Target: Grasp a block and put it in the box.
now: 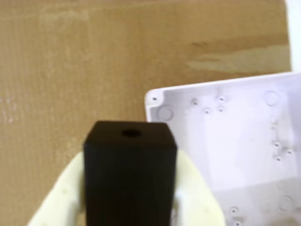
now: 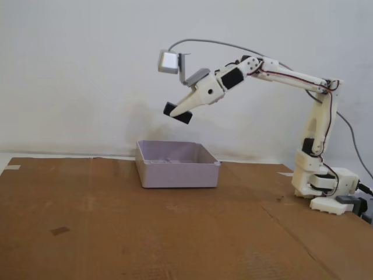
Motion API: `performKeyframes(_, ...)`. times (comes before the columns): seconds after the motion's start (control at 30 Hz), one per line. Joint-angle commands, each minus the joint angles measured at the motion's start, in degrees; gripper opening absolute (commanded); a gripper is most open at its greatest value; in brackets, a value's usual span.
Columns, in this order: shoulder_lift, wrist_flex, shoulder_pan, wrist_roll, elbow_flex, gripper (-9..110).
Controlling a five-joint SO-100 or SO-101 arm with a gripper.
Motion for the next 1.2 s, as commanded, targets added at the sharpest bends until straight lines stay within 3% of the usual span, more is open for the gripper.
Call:
performKeyframes(0.0, 9.6, -0.1, 2.5, -0.7, -6.6, 6)
performKeyframes(0.57, 9.8, 1.6, 13.5, -0.7, -5.5, 6)
performKeyframes(1.17, 9.8, 0.6, 16.7, -0.6, 7.7, 6)
